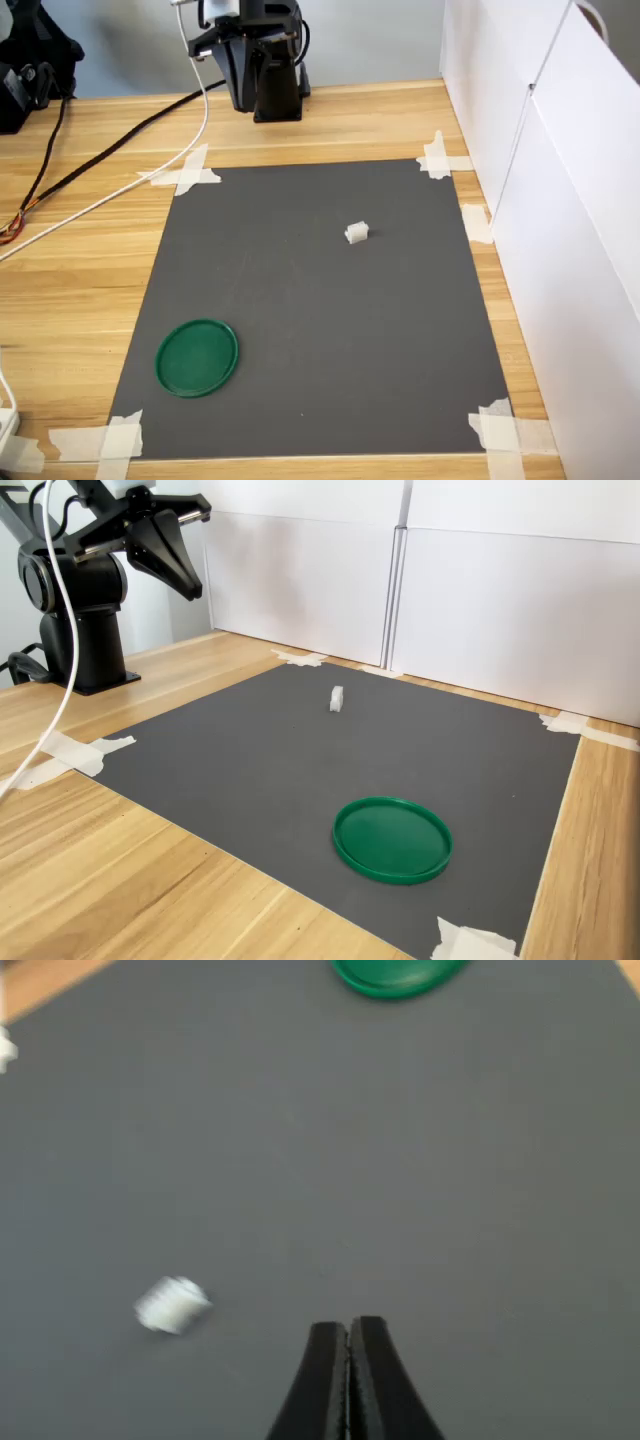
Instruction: Grasp a white terminal and put it in the green lid.
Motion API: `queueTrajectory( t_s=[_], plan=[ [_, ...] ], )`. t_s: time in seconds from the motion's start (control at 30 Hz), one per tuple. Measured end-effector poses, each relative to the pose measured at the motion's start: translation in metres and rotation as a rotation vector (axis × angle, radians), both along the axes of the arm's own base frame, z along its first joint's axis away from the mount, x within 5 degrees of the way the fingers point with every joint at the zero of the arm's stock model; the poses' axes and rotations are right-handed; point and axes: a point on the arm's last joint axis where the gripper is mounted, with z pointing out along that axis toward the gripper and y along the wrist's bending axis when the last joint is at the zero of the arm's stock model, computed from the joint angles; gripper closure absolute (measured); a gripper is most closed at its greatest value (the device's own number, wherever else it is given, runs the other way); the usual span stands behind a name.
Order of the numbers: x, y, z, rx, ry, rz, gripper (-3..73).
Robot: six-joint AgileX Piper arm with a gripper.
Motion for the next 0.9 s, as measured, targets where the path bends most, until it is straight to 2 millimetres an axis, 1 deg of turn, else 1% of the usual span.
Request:
queueTrajectory(
  t_s=[0.1,0.23,0.33,0.4,0.5,0.67,0.77,0.9],
  plan=[
    [0.019,-0.001,0.017,-0.014,0.025,0.025,71.6],
    [0.049,-0.004,0.035,-0.088,0.043,0.077,71.6],
    [0.07,-0.006,0.043,-0.163,0.071,0.142,71.6],
    [0.083,-0.002,0.047,-0.218,0.098,0.211,71.6],
    [0.099,0.012,0.054,-0.33,0.116,0.356,71.6],
    [0.118,0.04,0.061,-0.506,0.104,0.562,71.6],
    [0.126,0.054,0.065,-0.557,0.087,0.634,71.6],
    [0.134,0.077,0.066,-0.576,0.057,0.715,71.6]
  ],
)
